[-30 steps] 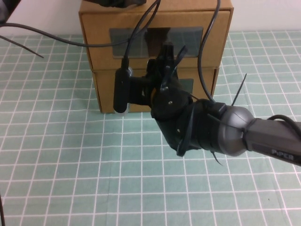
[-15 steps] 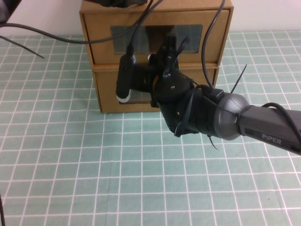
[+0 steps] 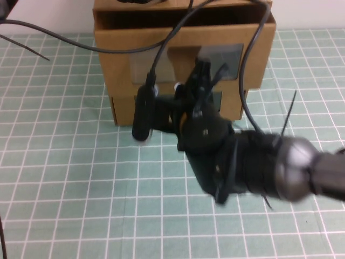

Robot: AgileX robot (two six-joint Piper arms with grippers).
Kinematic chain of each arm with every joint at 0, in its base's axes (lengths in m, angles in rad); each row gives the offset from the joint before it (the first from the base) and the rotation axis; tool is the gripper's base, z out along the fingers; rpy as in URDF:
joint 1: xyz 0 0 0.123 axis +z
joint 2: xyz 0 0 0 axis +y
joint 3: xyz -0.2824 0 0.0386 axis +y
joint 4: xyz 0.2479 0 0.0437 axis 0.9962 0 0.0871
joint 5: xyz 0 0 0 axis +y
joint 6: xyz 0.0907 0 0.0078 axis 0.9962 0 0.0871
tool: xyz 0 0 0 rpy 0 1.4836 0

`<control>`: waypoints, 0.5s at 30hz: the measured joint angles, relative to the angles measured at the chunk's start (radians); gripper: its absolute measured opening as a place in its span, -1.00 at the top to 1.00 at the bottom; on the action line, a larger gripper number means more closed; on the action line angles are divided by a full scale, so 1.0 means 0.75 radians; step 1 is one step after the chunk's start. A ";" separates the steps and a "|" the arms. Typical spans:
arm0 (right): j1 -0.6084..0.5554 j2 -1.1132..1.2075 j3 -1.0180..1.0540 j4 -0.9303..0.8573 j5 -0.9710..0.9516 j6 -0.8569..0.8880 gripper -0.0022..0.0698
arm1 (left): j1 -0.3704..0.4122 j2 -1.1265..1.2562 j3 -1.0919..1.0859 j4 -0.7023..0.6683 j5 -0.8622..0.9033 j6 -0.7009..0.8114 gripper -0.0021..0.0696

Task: Open the shoe box
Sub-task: 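Pull the top drawer of the cardboard box fully open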

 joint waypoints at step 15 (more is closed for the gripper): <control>0.234 -0.156 0.221 0.071 0.168 0.278 0.88 | 0.000 0.000 0.000 0.005 0.000 0.000 0.96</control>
